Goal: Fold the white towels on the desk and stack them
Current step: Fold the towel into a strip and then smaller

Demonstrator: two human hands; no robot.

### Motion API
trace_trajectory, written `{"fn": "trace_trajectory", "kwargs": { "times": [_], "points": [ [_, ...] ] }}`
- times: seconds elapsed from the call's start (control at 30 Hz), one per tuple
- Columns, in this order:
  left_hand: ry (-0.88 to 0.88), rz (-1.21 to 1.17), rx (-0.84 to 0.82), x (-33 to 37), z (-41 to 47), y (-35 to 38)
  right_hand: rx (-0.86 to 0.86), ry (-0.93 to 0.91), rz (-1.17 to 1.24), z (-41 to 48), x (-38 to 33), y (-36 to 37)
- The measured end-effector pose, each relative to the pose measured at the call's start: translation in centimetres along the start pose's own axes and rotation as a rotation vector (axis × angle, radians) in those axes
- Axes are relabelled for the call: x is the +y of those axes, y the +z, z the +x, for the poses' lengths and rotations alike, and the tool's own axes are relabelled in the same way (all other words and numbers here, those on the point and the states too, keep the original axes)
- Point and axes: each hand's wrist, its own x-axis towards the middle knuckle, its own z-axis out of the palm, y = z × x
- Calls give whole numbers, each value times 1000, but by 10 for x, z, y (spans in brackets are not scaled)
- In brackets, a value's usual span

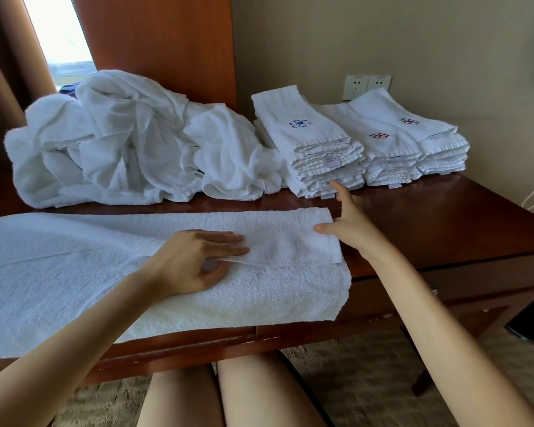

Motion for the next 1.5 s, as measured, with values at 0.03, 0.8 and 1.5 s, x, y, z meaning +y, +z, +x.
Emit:
{"fn": "trace_trajectory", "kwargs": {
  "times": [0.03,0.8,1.5],
  "points": [
    [2,2,1,0,0,0,-23,-9,8,-2,1,-3],
    [-242,149,-189,-6,18,12,-311,-290,-841,15,-7,58],
    [-941,386,-64,-91,-195,-93,-371,-880,-465,-45,-134,228]
  ]
}}
